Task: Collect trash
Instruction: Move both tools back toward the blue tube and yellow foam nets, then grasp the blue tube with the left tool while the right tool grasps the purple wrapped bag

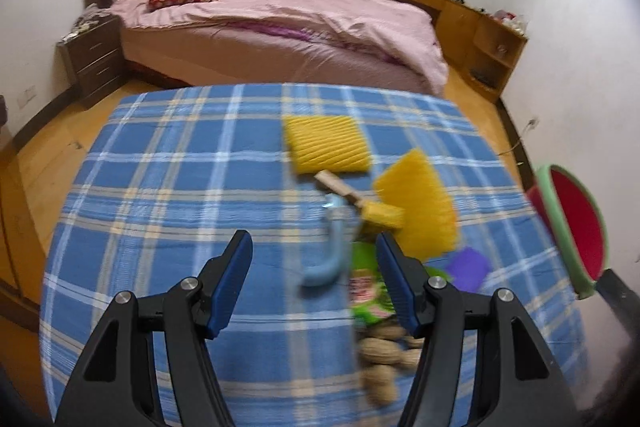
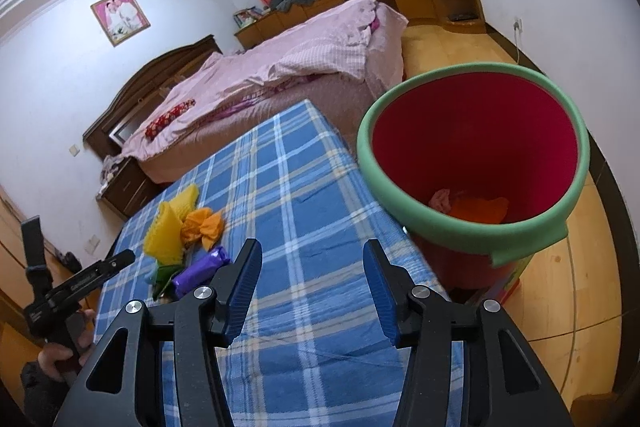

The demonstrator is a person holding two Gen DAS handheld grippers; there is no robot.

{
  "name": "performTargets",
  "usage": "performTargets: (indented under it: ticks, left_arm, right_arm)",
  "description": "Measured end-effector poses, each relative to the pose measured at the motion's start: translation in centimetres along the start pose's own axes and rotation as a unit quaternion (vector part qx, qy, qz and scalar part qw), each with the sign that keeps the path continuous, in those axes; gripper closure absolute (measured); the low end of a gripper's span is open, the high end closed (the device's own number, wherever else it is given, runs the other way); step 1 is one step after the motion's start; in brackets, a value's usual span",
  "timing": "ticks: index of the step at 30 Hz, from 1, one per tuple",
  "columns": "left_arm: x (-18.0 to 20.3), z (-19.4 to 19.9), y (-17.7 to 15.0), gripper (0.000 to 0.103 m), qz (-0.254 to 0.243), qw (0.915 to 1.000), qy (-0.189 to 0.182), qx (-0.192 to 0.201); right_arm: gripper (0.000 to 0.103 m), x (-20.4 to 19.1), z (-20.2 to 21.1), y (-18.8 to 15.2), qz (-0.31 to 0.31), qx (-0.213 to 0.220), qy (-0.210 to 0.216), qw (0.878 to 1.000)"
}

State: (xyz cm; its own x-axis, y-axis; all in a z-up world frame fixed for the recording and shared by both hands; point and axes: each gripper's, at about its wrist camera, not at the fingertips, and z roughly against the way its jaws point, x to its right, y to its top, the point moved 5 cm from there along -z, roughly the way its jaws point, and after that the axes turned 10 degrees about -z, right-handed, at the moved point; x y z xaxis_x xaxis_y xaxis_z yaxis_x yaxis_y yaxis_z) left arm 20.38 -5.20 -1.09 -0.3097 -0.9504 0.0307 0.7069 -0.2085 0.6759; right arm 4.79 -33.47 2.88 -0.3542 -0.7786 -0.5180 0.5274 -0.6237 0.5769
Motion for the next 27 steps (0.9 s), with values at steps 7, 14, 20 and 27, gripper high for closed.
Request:
performTargets:
  ticks: [7, 14, 20, 27]
  left_arm:
    - [-0.5, -2.3, -1.1, 0.039, -0.007, 0.9996, 0.0, -0.029]
    - [-0.1, -4.4, -1.0, 0.039, -0.02, 0.9987, 0.007, -0.047]
    - [0.4, -5.6, -0.3, 0.043, -0.03, 0.9983, 0.015, -0.047]
    - [0.8, -5.4, -0.4, 0.059, -0.05, 0.9981, 0.017, -0.033]
  right_arm:
    - [0.049, -0.6, -0.6, -0.9, 0.006, -0.014, -0.004, 1.0]
    - [0.049, -0.8, -0.7, -1.3, 0.01, -0.02, -0.008, 1.0]
    - [0.049, -1.0, -1.0, -1.5, 0.013, -0.024, -0.005, 1.0]
    - [0.049, -2.2, -2.2, -2.1, 0.026, -0.049, -0.001, 0.998]
